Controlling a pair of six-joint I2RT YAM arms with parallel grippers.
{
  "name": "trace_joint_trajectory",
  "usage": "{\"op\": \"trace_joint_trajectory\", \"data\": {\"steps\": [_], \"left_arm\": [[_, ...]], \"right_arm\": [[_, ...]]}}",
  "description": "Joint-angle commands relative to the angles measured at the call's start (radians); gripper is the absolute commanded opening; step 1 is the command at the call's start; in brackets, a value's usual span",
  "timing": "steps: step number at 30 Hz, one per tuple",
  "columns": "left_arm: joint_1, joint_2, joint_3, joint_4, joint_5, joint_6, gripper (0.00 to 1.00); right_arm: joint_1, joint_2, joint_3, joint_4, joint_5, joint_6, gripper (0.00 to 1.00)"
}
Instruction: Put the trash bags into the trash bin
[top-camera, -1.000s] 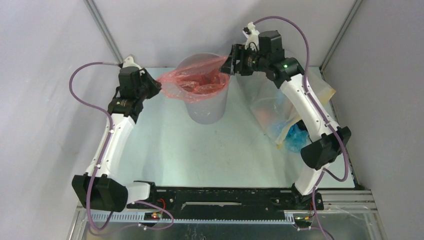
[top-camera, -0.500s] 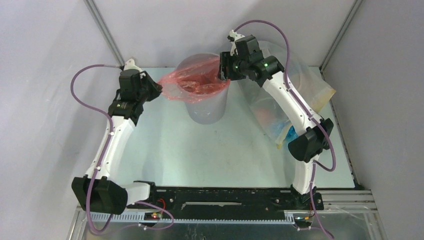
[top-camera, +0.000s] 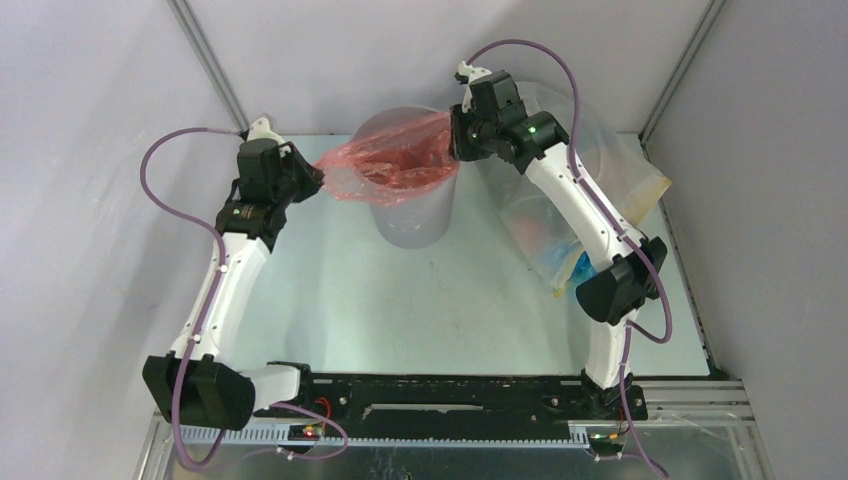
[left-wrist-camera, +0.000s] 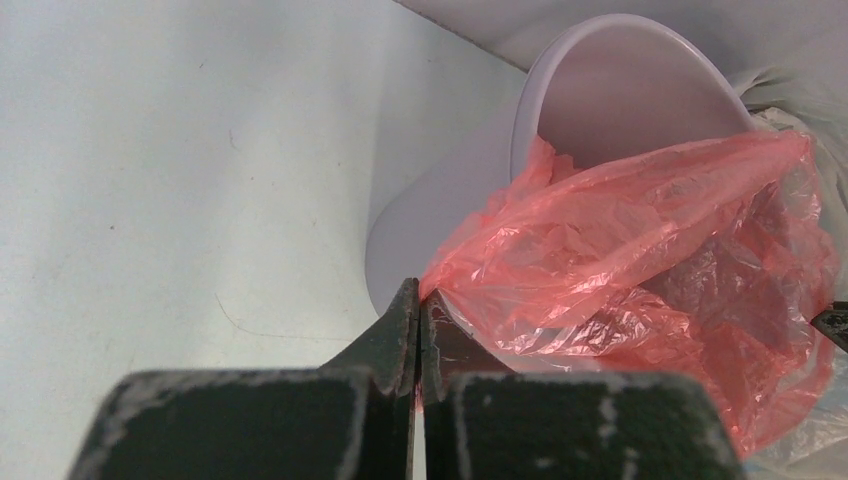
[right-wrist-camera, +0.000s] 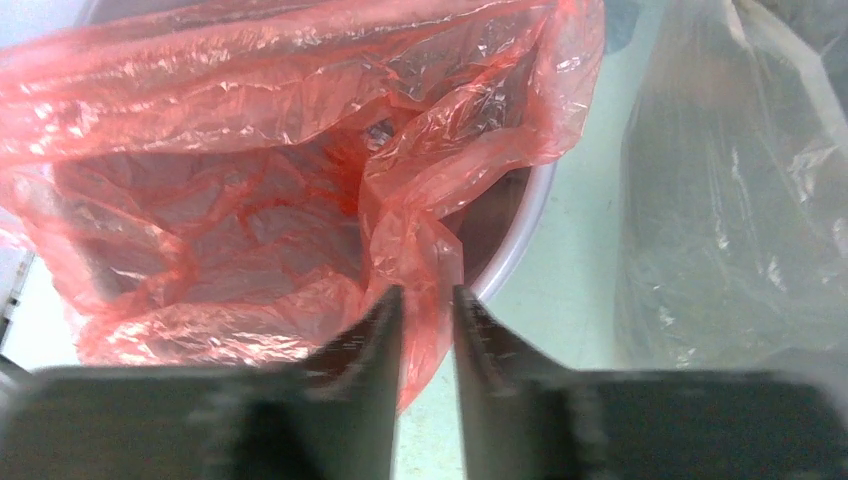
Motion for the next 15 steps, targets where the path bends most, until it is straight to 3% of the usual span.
{"op": "trace_joint_trajectory", "data": {"steps": [1,2,5,6,7,9,10,15], "left_arm": [[0.009,-0.042,0.015,0.008,-0.001,0.031,0.0],[0.009,-0.044,0.015,0.006,-0.001,0.031,0.0],[0.008,-0.045,0.015,-0.002,-0.001,0.032,0.0],[0.009,-0.044,0.014,-0.004,-0.001,0.033,0.0],[0.009,-0.045,0.015,-0.005,-0.001,0.033,0.0],[0.009,-0.047,0.013,-0.007,-0.001,0.034,0.0],[0.01,-0.047,0.013,-0.008,-0.001,0.033,0.0],[0.013,-0.045,0.012,-0.02,-0.025,0.034,0.0]], "right_arm": [[-0.006,0.012,0.046,-0.011,0.007,-0.022,0.2],[-0.007,0.018,0.049,-0.017,-0.008,-0.021,0.2],[-0.007,0.039,0.061,-0.041,-0.025,-0.021,0.36],[-0.007,0.041,0.06,-0.044,-0.029,-0.02,0.36],[-0.009,0.042,0.06,-0.047,-0.03,-0.019,0.31],[-0.012,0.037,0.06,-0.05,-0.038,-0.019,0.05],[-0.014,0.032,0.061,-0.051,-0.04,-0.017,0.0],[-0.023,-0.032,0.022,-0.044,-0.024,-0.03,0.0]]}}
